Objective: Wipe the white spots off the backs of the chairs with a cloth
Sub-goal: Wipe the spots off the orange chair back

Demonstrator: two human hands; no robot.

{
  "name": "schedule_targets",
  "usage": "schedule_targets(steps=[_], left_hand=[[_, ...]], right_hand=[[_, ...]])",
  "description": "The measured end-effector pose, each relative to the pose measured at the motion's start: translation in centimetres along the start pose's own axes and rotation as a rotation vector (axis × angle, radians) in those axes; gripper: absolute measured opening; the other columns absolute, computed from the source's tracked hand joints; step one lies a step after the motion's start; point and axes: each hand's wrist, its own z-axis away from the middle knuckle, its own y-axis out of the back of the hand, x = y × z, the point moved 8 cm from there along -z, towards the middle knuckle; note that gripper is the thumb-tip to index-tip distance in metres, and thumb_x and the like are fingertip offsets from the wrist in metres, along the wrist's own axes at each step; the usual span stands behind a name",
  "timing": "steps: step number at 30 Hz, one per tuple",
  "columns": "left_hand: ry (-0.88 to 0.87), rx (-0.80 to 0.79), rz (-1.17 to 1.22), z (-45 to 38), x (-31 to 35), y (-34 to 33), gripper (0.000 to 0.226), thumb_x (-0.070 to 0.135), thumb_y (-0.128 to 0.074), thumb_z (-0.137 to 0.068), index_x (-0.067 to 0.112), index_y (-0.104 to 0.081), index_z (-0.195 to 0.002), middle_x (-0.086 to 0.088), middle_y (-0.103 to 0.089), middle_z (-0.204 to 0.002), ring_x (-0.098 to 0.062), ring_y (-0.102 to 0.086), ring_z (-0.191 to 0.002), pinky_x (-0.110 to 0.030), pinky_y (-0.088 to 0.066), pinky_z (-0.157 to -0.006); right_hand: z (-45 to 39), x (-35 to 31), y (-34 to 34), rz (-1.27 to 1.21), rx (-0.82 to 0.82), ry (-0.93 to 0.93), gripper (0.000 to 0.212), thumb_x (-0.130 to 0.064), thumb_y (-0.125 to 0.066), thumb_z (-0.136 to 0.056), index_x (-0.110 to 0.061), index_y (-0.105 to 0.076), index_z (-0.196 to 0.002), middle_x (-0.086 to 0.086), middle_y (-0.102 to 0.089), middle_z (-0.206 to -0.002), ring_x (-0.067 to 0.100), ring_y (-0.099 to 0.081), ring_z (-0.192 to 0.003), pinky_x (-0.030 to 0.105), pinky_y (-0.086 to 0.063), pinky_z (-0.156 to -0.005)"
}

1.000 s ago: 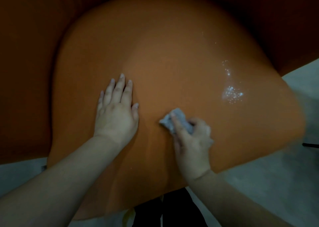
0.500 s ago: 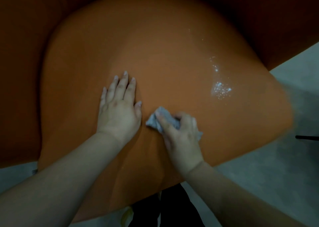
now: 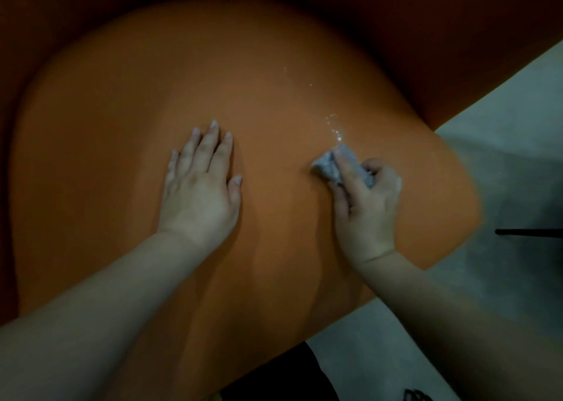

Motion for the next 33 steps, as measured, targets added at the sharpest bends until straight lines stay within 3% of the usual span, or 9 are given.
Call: schedule_targets(steps=[3, 7, 9, 11, 16, 18, 21, 28, 33], left_hand=[[-0.003, -0.001, -0.004, -1.4, 0.4, -0.3, 0.059, 0.034, -0.038, -0.097, 0.02, -0.018, -0.152, 0.003, -0.006, -0.161, -0.019, 0.001, -0.147, -0.041, 0.0, -0.119], [-0.013, 0.006, -0.007, -2.7, 1.0, -0.4, 0.059, 0.035, -0.037, -0.097, 0.019, -0.019, -0.152, 0.003, -0.007, -0.161, -0.019, 0.0, -0.147, -0.042, 0.0, -0.119], [-0.011, 0.007, -0.003, -3.2, 1.1, -0.3, 0.06, 0.036, -0.036, -0.097, 0.019, -0.019, -0.151, 0.003, -0.008, -0.161, -0.019, -0.001, -0.147, -0.042, 0.0, -0.119], [-0.012, 0.0, -0.004, -3.5, 1.0, -0.2, 0.059, 0.036, -0.036, -0.097, 0.02, -0.019, -0.151, 0.003, -0.008, -0.161, -0.019, 0.0, -0.147, -0.042, -0.001, -0.119], [-0.018, -0.012, -0.005, -4.4, 1.1, -0.1, 0.059, 0.036, -0.037, -0.097, 0.02, -0.02, -0.151, 0.003, -0.008, -0.161, -0.019, 0.0, -0.147, -0.042, -0.001, -0.119], [-0.013, -0.012, -0.002, -4.7, 1.1, 0.1, 0.059, 0.036, -0.036, -0.097, 0.021, -0.019, -0.151, 0.004, -0.007, -0.161, -0.018, 0.0, -0.147, -0.042, -0.001, -0.119], [-0.021, -0.02, 0.01, -4.9, 1.3, 0.2, 0.059, 0.036, -0.036, -0.096, 0.021, -0.02, -0.151, 0.004, -0.007, -0.161, -0.018, 0.0, -0.147, -0.041, 0.0, -0.118], [-0.047, -0.038, 0.031, -4.9, 0.9, -0.1, 0.059, 0.035, -0.038, -0.096, 0.021, -0.021, -0.151, 0.004, -0.008, -0.161, -0.017, 0.0, -0.147, -0.043, -0.003, -0.12], [-0.055, -0.028, 0.041, -4.9, 0.7, -0.1, 0.06, 0.035, -0.039, -0.095, 0.022, -0.021, -0.151, 0.005, -0.009, -0.16, -0.017, -0.002, -0.147, -0.041, -0.003, -0.119]], right_hand=[[-1.2, 0.8, 0.0, 0.027, -0.002, -0.02, 0.047, -0.007, -0.069, -0.084, -0.018, -0.061, -0.129, 0.025, -0.052, -0.108, 0.039, -0.048, -0.094, 0.044, -0.043, -0.079], [0.2, -0.8, -1.0, 0.056, -0.152, 0.201, 0.056, -0.002, -0.074, -0.077, -0.02, -0.061, -0.128, 0.023, -0.056, -0.104, 0.035, -0.049, -0.088, 0.039, -0.04, -0.075], [0.2, -0.1, -0.4, 0.062, -0.179, 0.237, 0.054, -0.003, -0.072, -0.077, -0.019, -0.061, -0.127, 0.024, -0.056, -0.102, 0.036, -0.05, -0.086, 0.043, -0.045, -0.074], [-1.3, 1.2, 0.4, 0.059, -0.114, 0.148, 0.049, -0.005, -0.069, -0.081, -0.017, -0.061, -0.128, 0.027, -0.054, -0.104, 0.041, -0.051, -0.087, 0.047, -0.046, -0.075], [-5.0, 1.8, -0.6, 0.032, -0.035, -0.124, 0.048, -0.011, -0.065, -0.088, -0.024, -0.057, -0.133, 0.022, -0.049, -0.114, 0.035, -0.046, -0.099, 0.038, -0.04, -0.08], [-4.1, 0.2, -1.1, 0.052, -0.098, 0.01, 0.052, -0.006, -0.07, -0.083, -0.022, -0.058, -0.131, 0.023, -0.052, -0.11, 0.036, -0.049, -0.093, 0.036, -0.038, -0.077], [-1.8, -0.1, -0.7, 0.072, -0.209, 0.206, 0.051, -0.006, -0.072, -0.081, -0.019, -0.061, -0.129, 0.023, -0.055, -0.103, 0.037, -0.051, -0.084, 0.043, -0.046, -0.072], [-7.5, 1.2, -1.9, -0.007, -0.088, -0.124, 0.047, -0.013, -0.063, -0.09, -0.023, -0.055, -0.135, 0.022, -0.046, -0.116, 0.035, -0.043, -0.102, 0.045, -0.042, -0.088], [-4.8, -1.5, -2.2, 0.037, -0.213, 0.193, 0.046, -0.014, -0.06, -0.087, -0.019, -0.057, -0.132, 0.025, -0.052, -0.107, 0.039, -0.05, -0.09, 0.045, -0.043, -0.078]])
